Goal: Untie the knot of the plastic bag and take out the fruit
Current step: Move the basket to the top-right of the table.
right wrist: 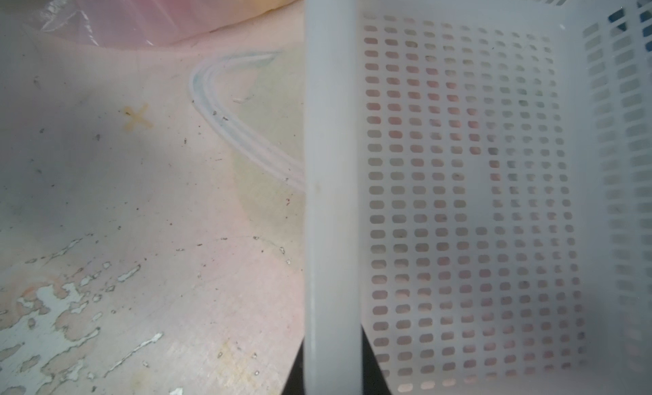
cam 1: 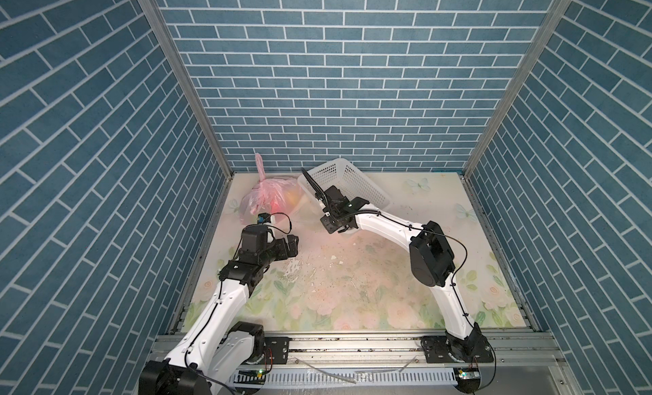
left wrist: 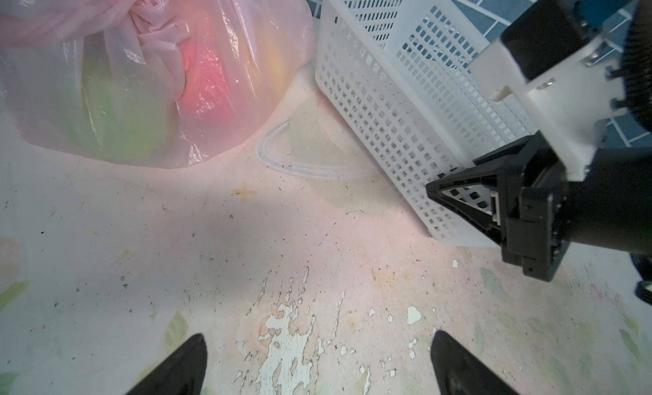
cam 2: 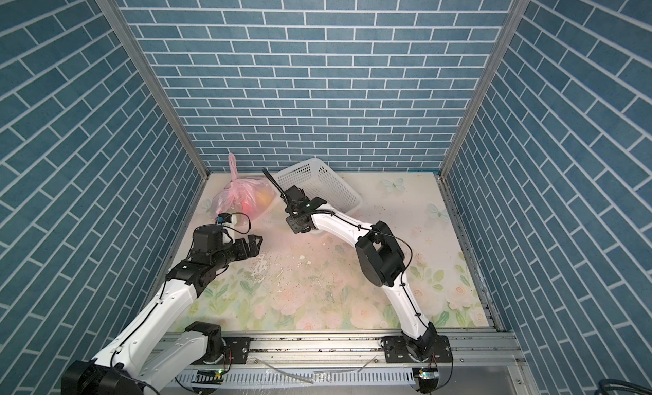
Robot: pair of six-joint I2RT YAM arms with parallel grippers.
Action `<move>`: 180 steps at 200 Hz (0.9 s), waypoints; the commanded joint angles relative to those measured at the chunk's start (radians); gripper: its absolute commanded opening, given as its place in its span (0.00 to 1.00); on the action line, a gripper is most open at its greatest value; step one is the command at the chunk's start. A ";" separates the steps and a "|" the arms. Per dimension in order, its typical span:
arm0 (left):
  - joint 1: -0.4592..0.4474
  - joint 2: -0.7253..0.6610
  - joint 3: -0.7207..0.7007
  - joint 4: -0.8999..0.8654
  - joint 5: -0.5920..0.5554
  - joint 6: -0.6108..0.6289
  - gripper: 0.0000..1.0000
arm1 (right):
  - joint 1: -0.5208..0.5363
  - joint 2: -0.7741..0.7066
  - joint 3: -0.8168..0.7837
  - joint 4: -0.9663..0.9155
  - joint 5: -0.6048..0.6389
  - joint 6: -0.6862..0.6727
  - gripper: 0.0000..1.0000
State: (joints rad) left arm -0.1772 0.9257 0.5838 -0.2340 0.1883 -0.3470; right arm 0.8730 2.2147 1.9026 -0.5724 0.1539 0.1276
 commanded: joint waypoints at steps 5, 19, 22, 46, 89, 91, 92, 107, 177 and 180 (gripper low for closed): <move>-0.005 0.005 -0.003 0.002 0.021 0.014 1.00 | -0.059 -0.106 -0.118 -0.033 0.057 0.142 0.01; -0.005 0.008 -0.005 0.005 0.023 0.014 1.00 | -0.090 -0.153 -0.184 -0.024 0.073 0.158 0.00; -0.005 0.008 -0.006 0.007 0.024 0.014 1.00 | -0.097 -0.163 -0.200 -0.022 0.078 0.161 0.00; -0.005 0.019 -0.007 0.015 0.031 0.012 1.00 | -0.163 -0.231 -0.308 -0.006 0.106 0.185 0.00; -0.007 0.027 0.000 0.015 0.034 0.014 1.00 | -0.290 -0.314 -0.440 0.000 0.150 0.183 0.00; -0.008 0.027 -0.001 0.014 0.034 0.014 1.00 | -0.295 -0.318 -0.446 0.001 0.150 0.181 0.00; -0.007 0.027 0.000 0.014 0.034 0.014 1.00 | -0.299 -0.320 -0.449 0.002 0.151 0.180 0.00; -0.008 0.024 -0.001 0.010 0.034 0.014 1.00 | -0.337 -0.340 -0.483 0.015 0.154 0.160 0.00; -0.012 0.026 0.005 0.002 0.034 0.016 1.00 | -0.468 -0.369 -0.529 0.046 0.124 0.070 0.00; -0.013 0.027 0.005 0.001 0.033 0.017 1.00 | -0.468 -0.368 -0.530 0.049 0.119 0.067 0.00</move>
State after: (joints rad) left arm -0.1822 0.9512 0.5838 -0.2272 0.2153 -0.3439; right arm 0.4259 1.8809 1.4052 -0.5411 0.2993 0.2268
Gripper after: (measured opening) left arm 0.995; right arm 0.146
